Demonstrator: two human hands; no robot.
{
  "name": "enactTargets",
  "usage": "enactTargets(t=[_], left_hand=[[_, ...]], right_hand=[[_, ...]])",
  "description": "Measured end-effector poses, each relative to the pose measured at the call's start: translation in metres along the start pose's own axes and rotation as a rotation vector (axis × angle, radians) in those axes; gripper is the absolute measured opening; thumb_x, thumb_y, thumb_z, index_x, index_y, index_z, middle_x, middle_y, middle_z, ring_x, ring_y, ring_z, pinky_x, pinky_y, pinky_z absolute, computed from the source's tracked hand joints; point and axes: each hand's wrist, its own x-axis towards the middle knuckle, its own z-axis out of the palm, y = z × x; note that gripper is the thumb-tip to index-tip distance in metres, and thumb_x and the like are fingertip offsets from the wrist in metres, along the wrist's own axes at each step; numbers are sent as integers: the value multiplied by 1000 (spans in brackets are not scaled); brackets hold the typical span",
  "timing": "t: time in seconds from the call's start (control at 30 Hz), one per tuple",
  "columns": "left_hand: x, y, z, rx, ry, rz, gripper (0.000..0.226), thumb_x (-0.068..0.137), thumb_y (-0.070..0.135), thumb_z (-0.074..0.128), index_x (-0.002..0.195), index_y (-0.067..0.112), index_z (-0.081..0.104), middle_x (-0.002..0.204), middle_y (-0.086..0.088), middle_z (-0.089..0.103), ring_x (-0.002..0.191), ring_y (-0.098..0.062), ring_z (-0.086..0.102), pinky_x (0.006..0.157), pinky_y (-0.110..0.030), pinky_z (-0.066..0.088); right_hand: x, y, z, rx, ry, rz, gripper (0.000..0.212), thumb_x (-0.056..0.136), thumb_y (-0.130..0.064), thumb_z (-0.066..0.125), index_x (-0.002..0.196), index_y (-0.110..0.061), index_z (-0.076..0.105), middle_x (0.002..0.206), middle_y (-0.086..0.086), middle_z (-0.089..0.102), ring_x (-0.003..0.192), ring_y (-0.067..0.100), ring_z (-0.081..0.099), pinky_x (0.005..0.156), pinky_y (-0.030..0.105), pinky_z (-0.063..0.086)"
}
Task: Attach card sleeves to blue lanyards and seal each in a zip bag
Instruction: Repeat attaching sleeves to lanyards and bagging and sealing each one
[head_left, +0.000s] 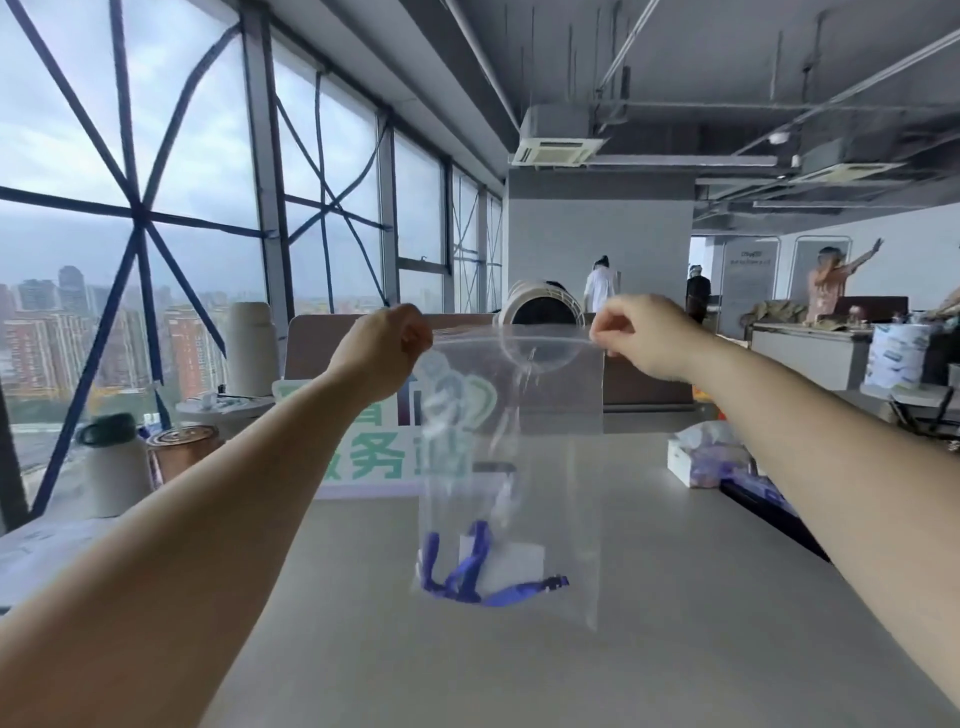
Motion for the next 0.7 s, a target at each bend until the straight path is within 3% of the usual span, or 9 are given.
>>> enactTargets(t=[0.13, 0.2, 0.3, 0.33, 0.4, 0.47, 0.53, 0.63, 0.7], left_hand=[[15, -5, 21, -61, -47, -95, 16, 91, 6, 51, 81, 16, 59, 93, -2, 67, 65, -5, 66, 52, -21, 46], [23, -9, 31, -128, -16, -147, 16, 92, 5, 50, 82, 14, 58, 94, -4, 68, 63, 0, 64, 48, -22, 47], [31, -3, 30, -179, 103, -153, 13, 90, 6, 50, 88, 14, 60, 86, 2, 70, 71, -3, 63, 50, -11, 39], [31, 0, 25, -191, 139, -140, 11, 90, 7, 52, 89, 14, 60, 83, 5, 69, 72, 0, 62, 52, -8, 36], [21, 6, 15, -205, 163, -112, 5, 89, 10, 58, 90, 14, 62, 80, 9, 65, 66, 11, 54, 53, -3, 34], [-4, 8, 10, -193, 132, -82, 2, 87, 14, 64, 89, 15, 63, 83, 10, 63, 69, 4, 56, 54, -4, 34], [-44, 3, 18, -218, 42, -78, 7, 86, 15, 66, 83, 18, 60, 83, 10, 65, 72, -2, 60, 56, -5, 39], [-123, -9, 45, -250, -151, -91, 18, 84, 15, 68, 77, 26, 55, 81, 6, 69, 78, -13, 68, 73, -28, 54], [-175, -17, 59, -256, -287, -96, 22, 82, 20, 68, 78, 32, 50, 80, 11, 69, 79, -12, 68, 73, -37, 56]], right_hand=[[14, 11, 19, 196, -46, 112, 18, 90, -1, 54, 76, -12, 54, 75, 9, 61, 57, 11, 66, 53, 20, 53], [22, 16, 29, 359, -30, 183, 18, 92, -1, 52, 78, -11, 52, 85, 14, 58, 66, 18, 69, 59, 22, 56], [30, 17, 32, 446, 146, 158, 11, 91, -1, 55, 82, -9, 55, 94, 15, 59, 82, 27, 67, 76, 35, 57], [29, 15, 29, 422, 208, 127, 8, 89, -1, 58, 85, -8, 58, 93, 12, 62, 85, 27, 65, 79, 34, 56], [18, 12, 21, 360, 243, 68, 4, 87, -4, 61, 90, -7, 63, 93, 6, 64, 86, 19, 62, 77, 18, 50], [-4, 13, 20, 379, 189, 42, 4, 86, -3, 62, 90, -3, 64, 92, 7, 66, 83, 14, 60, 70, 8, 45], [-39, 16, 30, 423, 103, 41, 4, 84, 2, 64, 85, -1, 65, 87, 10, 66, 78, 13, 59, 67, 10, 46], [-102, 26, 64, 430, -77, 89, 14, 81, 1, 68, 78, -11, 61, 79, 6, 65, 72, 9, 60, 67, 16, 45], [-145, 32, 90, 459, -249, 159, 18, 79, -3, 71, 83, -14, 57, 83, 7, 69, 77, 18, 65, 72, 21, 47]])
